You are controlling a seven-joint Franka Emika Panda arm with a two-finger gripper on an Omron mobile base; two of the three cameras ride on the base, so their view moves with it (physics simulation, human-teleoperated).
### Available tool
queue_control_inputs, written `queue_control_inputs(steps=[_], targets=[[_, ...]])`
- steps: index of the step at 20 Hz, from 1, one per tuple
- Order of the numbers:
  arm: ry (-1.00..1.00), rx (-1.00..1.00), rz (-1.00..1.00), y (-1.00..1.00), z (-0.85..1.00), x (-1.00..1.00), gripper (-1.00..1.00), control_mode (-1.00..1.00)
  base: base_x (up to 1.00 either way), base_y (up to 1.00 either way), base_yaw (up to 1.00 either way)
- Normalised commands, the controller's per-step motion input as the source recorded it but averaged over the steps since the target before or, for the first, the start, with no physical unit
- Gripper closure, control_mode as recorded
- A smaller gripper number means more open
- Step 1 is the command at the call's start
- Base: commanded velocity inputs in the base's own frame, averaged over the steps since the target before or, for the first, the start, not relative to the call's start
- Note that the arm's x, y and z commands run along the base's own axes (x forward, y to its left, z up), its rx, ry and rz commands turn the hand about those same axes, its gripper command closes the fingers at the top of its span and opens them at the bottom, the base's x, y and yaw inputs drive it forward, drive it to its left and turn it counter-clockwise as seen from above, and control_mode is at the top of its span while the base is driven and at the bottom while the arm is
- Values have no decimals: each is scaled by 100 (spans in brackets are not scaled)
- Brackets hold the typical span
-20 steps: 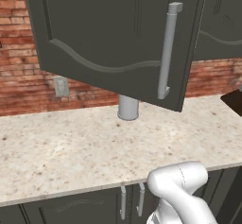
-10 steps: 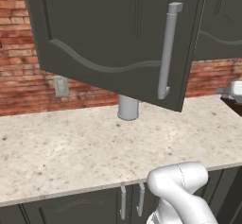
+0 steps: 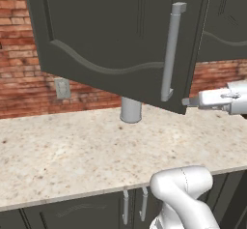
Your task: Open the cabinet directly in front. Then move the beer and the cup to the dining counter with the jar on it.
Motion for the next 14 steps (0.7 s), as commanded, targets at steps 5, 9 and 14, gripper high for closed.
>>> queue_control_inputs(steps=[5,9,14], targets=[[0,0,41,100,-2,-19,-100,-100,0,0,0],[0,0,38,90,-12,0,-100,-100,0,0,0],[-2,0,25,100,-38,6,-100,-100,0,0,0]])
